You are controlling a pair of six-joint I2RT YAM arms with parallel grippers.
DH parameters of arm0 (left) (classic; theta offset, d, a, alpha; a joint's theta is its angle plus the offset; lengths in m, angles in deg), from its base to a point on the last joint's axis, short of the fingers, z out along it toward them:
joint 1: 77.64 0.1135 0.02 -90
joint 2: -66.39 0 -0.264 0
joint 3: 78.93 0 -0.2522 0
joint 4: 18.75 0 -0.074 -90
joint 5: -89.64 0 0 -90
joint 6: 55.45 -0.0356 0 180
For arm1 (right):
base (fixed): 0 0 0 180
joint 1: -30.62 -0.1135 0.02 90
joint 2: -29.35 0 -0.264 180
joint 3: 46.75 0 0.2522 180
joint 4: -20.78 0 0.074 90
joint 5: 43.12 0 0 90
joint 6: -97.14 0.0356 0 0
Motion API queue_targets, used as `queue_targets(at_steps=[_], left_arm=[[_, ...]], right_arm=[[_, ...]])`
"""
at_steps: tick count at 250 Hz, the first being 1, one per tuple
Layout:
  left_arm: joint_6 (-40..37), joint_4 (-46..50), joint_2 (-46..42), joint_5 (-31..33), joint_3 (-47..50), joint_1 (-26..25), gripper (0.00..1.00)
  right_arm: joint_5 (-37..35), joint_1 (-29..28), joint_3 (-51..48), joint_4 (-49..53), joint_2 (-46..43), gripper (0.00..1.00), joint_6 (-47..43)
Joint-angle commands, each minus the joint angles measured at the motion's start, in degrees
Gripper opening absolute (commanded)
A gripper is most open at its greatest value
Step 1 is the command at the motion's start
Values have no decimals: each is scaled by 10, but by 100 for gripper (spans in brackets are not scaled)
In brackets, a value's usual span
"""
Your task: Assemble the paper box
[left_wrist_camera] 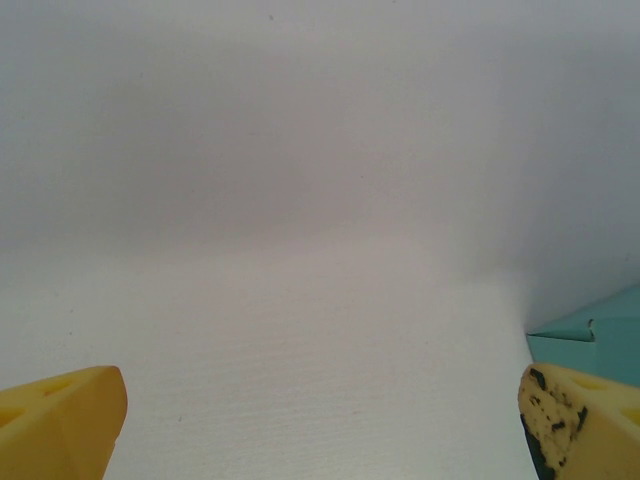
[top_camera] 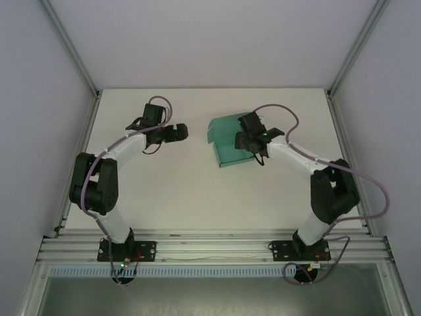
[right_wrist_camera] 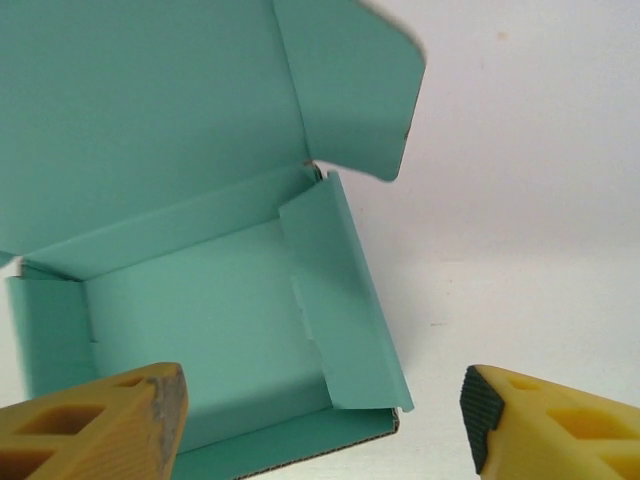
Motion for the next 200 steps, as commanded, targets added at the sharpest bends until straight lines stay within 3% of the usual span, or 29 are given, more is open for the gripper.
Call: queue_targets(at_steps=[1,45,67,109,136,200], left_arm=[[-18,8,-21,-15,-21,-6,100],[-42,20,-14,-19,-44,-22,100],[-38,14,-7,-25,-46,-25,100],[-27,16,10,-29,-50,-26,100],[-25,15,13,-32,-46,-27,100],[-21,12,11,-27,-39,-26,100]], right_arm=[[7,18,-22,-20,-48,78,-35],[80,61,-52,-61,-77,82,-115],[138,75,-56,-58,-53,73,-146],[165,81,-60,-84,13,54,-187],[189,81,-61,-117,40,49,-231],[143,79,-18,-81,82,47,-242]])
